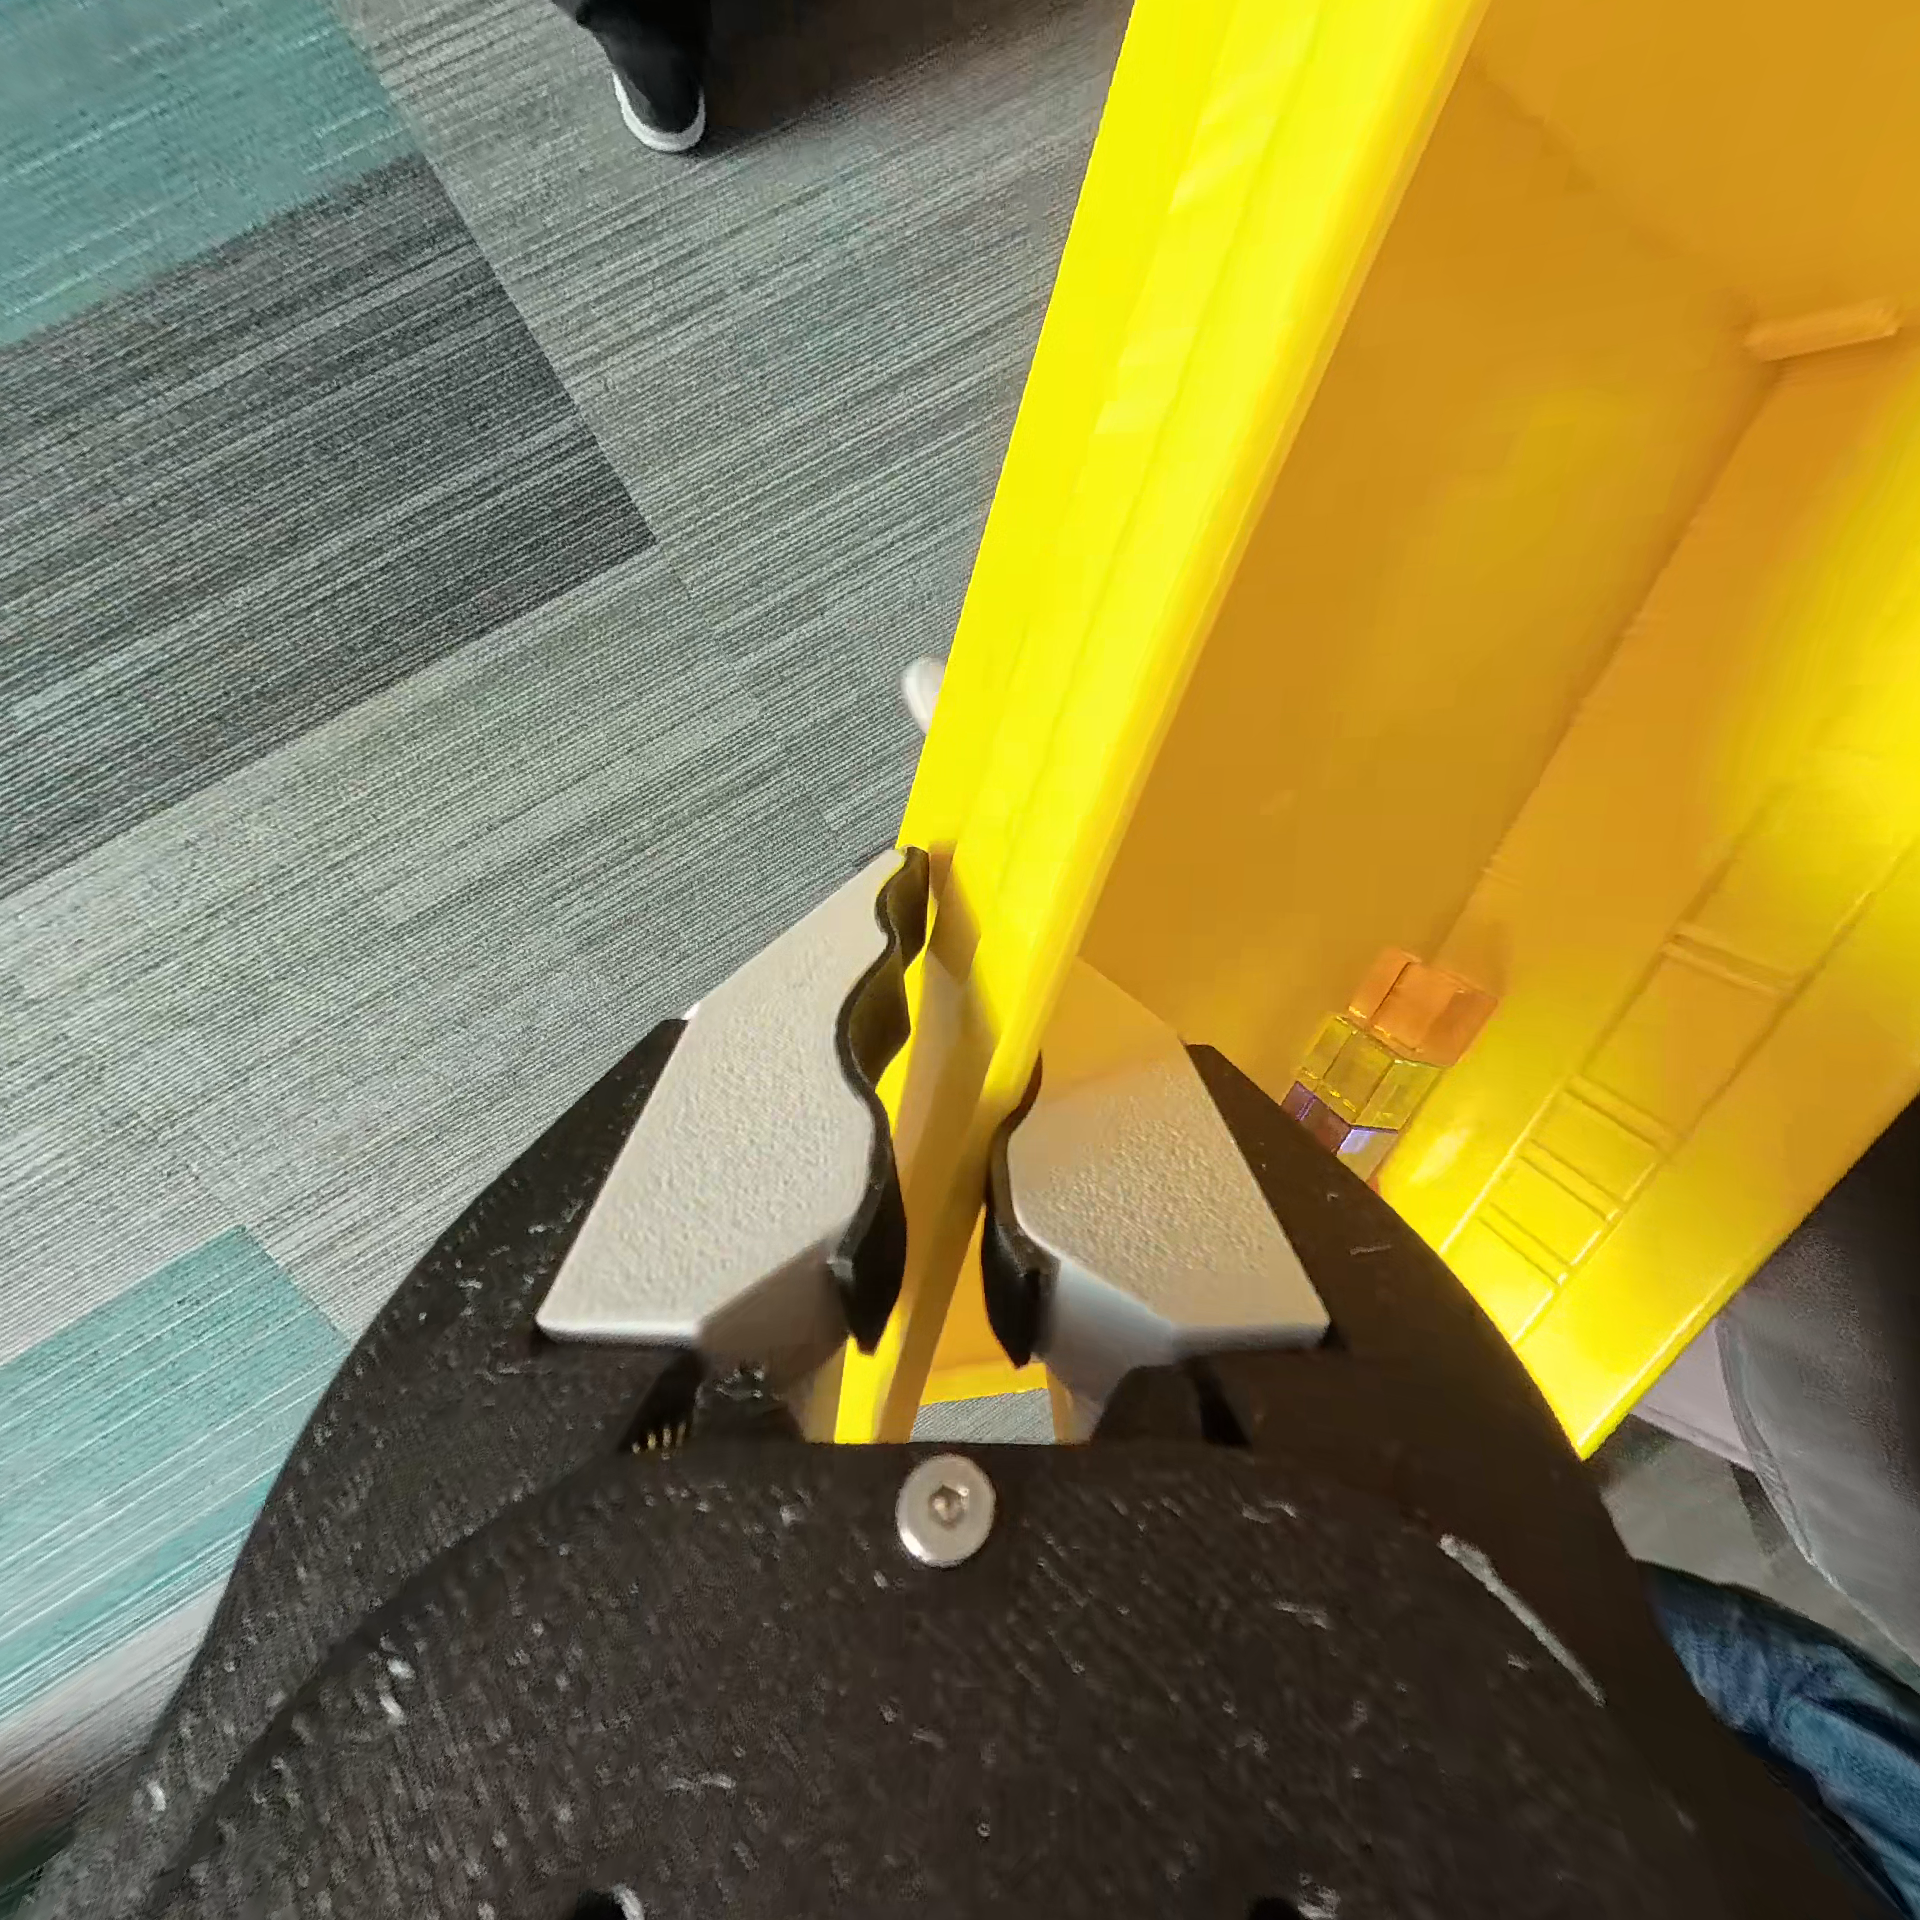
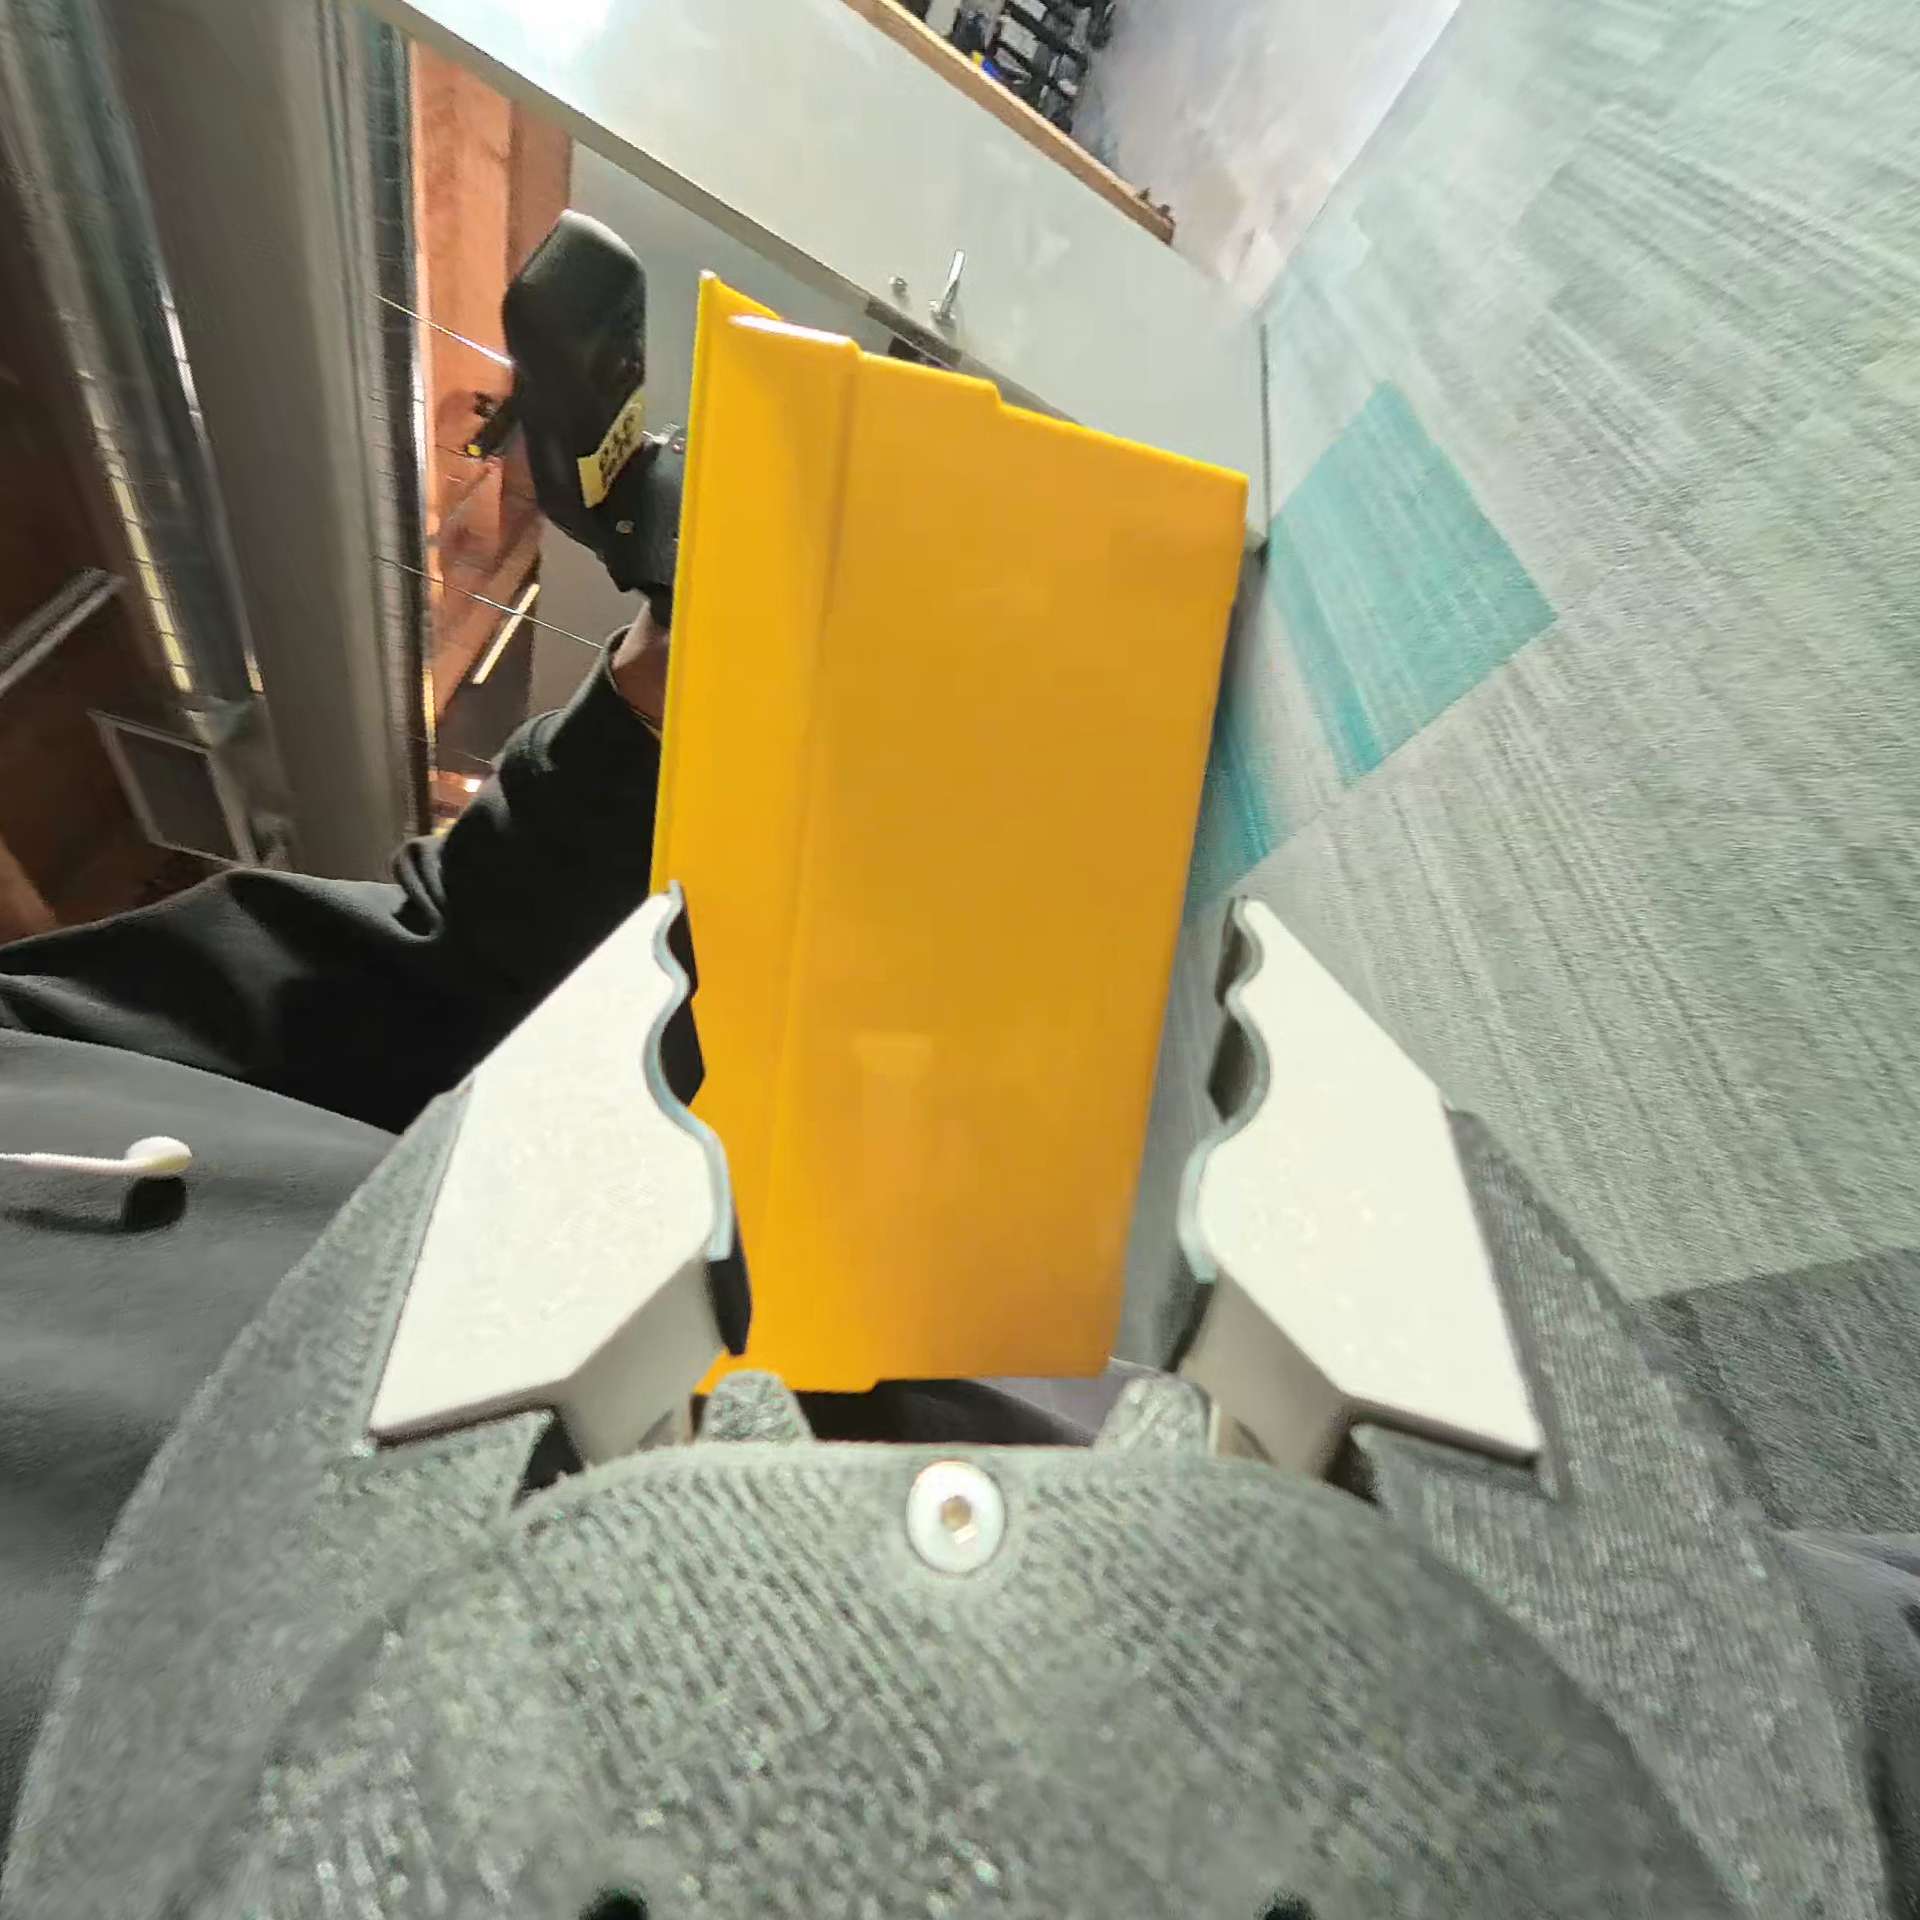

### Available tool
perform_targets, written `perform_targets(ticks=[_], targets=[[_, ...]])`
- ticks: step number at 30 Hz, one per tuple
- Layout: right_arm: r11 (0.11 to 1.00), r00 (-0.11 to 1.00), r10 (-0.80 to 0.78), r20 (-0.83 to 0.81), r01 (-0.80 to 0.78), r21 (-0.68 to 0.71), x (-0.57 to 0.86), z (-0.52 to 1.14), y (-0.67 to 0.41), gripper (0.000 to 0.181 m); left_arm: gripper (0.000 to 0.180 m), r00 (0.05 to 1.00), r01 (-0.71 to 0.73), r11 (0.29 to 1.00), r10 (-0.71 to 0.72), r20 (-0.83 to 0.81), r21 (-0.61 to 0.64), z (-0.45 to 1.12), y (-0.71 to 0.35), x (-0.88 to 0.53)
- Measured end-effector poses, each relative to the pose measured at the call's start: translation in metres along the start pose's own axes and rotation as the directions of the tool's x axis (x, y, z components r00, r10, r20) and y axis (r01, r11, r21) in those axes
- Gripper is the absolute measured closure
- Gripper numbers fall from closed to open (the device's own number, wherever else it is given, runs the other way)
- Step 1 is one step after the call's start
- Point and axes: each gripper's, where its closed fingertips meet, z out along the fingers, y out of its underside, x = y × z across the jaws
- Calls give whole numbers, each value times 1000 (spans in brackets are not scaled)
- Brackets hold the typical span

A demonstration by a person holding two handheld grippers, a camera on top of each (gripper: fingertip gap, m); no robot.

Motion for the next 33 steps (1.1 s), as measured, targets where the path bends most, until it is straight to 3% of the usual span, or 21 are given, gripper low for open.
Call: perform_targets(ticks=[4, 9, 14, 19, 24, 28, 33], targets=[[997, 990, 78, 117, -77, -8, 33, 40, -54, 89, 180, 999, 36, 998, -38, -30, -44, 5, -9, -68], [973, 910, 219, 352, -231, -7, 63, 65, -153, 61, 180, 998, 52, 997, -54, -35, -64, 3, -42, -164], [969, 962, 153, 225, -101, -227, 93, 116, -210, 33, 180, 1000, 25, 998, -25, -12, -57, -4, -97, -260], [937, 968, 173, 184, -104, -334, 126, 167, -275, 25, 179, 997, -61, 998, 60, -49, -13, 2, -163, -351], [953, 963, 236, 133, -203, -223, 168, 214, -361, 25, 180, 979, -143, 989, 134, -153, -47, 17, -207, -459], [956, 951, 292, 98, -290, -39, 194, 249, -438, 26, 180, 950, -235, 969, 214, -226, -71, 16, -247, -539], [946, 953, 293, 76, -300, 122, 215, 284, -510, 26, 180, 882, -419, 902, 378, -282, -101, 11, -307, -618]])
